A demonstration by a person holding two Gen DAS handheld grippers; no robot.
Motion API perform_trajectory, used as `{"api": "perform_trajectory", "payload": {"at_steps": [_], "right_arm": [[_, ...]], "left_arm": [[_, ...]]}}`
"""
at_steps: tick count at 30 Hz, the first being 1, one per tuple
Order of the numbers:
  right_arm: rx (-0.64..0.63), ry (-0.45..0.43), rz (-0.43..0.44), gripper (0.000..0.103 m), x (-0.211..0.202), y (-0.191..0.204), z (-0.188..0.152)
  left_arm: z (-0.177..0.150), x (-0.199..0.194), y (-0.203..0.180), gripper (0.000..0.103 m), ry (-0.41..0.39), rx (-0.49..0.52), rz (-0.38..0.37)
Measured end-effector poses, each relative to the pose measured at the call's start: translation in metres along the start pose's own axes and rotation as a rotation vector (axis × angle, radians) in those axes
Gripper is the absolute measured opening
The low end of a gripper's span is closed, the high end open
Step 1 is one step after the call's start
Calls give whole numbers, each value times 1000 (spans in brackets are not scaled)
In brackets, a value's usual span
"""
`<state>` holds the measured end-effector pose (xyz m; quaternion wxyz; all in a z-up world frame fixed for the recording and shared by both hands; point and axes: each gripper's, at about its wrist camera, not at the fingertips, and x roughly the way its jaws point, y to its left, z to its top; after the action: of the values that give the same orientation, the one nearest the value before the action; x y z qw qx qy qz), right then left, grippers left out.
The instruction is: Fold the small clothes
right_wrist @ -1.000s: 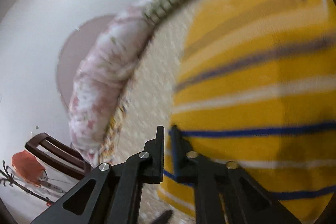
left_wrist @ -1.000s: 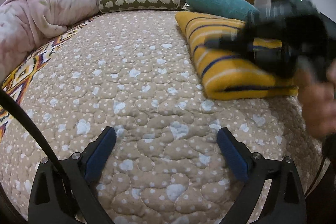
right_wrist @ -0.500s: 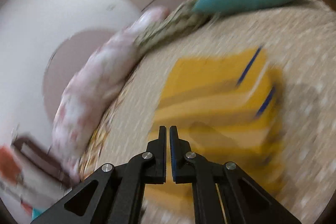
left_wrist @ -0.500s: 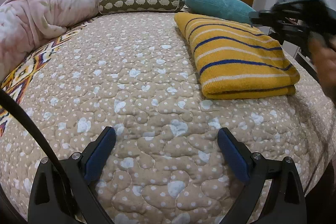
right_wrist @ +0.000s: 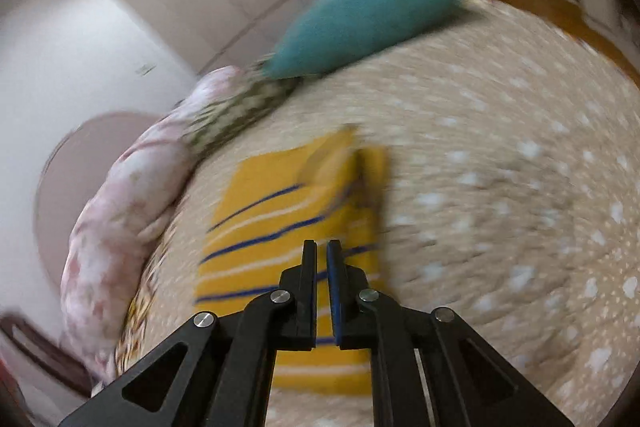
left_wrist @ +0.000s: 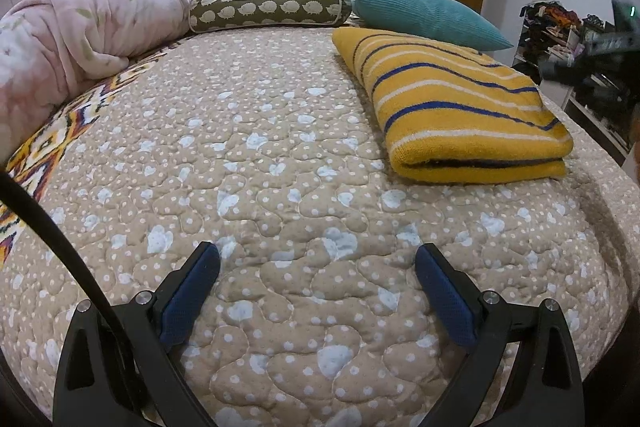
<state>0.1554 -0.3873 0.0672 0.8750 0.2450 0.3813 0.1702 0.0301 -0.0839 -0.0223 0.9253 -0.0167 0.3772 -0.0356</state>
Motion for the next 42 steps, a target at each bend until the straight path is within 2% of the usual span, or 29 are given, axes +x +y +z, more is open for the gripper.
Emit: {"api": "perform_trajectory", "payload": {"at_steps": [4, 6, 9, 11, 14, 16, 17, 19, 22, 26, 28, 31, 34, 38, 42], "right_arm": [[-107, 64, 118, 8, 25, 45, -14], [-106, 81, 97, 8, 41, 46, -22], [-41, 132, 29, 8, 58, 27, -38], [15, 155, 35, 7, 56, 7, -53], [59, 139, 53, 7, 28, -15, -78], [55, 117, 12, 9, 1, -20, -92], [26, 99, -44, 12, -12, -19, -97], [-39, 59, -133, 23, -29, -10, -104], [-81, 11, -201, 27, -51, -3, -110], [-122, -39, -249, 37, -71, 7, -111], [-179, -59, -309, 45, -75, 16, -113], [-258, -86, -381, 52, -82, 26, -117], [-306, -102, -424, 59, -87, 29, -121], [-306, -81, -435, 60, -86, 23, -127], [-281, -50, -454, 60, -79, 12, -132]], "left_arm": [[1, 0, 0, 98, -3, -1, -1], [0, 0, -1, 98, -9, -2, -4], [-1, -2, 1, 98, -19, 2, -13], [-2, -4, 2, 100, -28, 11, -26], [-2, -4, -2, 103, -3, 23, -29], [-2, -2, -7, 103, 14, 35, -5], [-1, -2, -7, 103, 19, 33, 1], [1, -1, -8, 103, 34, 35, 7], [3, -8, -5, 103, 40, 6, 22], [-5, -33, -3, 103, -8, -13, 66], [-10, -47, -7, 103, -49, 9, 97], [-13, -63, -18, 103, -51, 22, 86], [-14, -71, -25, 103, -33, 1, 62], [-21, -69, -31, 103, -9, -14, 77], [-29, -50, -27, 103, 74, -30, 108]]}}
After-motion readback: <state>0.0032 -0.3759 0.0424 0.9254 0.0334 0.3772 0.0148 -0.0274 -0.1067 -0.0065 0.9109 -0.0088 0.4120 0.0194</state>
